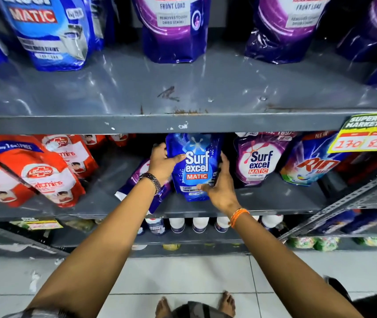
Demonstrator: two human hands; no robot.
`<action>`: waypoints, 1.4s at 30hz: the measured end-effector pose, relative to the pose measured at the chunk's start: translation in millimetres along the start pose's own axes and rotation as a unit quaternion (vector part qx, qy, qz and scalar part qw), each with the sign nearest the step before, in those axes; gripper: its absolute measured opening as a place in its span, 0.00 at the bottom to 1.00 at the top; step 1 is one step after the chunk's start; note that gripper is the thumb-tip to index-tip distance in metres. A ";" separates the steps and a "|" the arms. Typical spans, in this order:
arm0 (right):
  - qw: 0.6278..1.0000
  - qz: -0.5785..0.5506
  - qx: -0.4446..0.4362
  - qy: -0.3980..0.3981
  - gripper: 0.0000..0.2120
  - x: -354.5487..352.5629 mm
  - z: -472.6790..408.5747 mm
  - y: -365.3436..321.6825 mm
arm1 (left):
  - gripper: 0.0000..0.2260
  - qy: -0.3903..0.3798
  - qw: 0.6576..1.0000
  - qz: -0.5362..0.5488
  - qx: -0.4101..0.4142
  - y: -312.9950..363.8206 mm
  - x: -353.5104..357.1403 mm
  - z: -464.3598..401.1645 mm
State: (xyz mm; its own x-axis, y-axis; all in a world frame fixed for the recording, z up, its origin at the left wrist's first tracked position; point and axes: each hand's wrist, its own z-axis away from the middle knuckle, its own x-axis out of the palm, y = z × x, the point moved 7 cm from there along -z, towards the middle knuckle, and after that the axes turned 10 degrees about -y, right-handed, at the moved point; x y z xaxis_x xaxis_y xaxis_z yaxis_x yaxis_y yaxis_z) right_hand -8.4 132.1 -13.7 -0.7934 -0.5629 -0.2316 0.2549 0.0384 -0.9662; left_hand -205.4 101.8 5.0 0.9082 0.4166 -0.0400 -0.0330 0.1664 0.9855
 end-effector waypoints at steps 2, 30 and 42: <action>0.998 0.042 -0.014 0.045 0.53 -5.5 -10.4 0.1 | 0.17 -0.003 1.000 -0.020 0.004 1.0 -0.4 -3.6; 0.924 -0.299 0.237 0.007 0.14 148.2 -4.6 26.5 | 0.36 -0.039 0.953 -0.210 -0.214 -85.6 -134.3 -10.2; 0.949 -0.228 0.199 -0.082 0.43 168.2 -22.5 6.4 | 0.35 0.061 0.994 -0.007 -0.089 -72.5 -168.0 45.1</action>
State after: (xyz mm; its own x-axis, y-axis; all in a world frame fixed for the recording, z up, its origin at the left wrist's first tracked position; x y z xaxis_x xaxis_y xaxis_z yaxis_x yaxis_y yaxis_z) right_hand -152.6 56.3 -61.4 -0.7836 -0.5672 0.2534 0.1197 -0.5380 -0.8344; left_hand -336.8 -20.6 -52.3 0.8522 0.5166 -0.0832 -0.1046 0.3240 0.9403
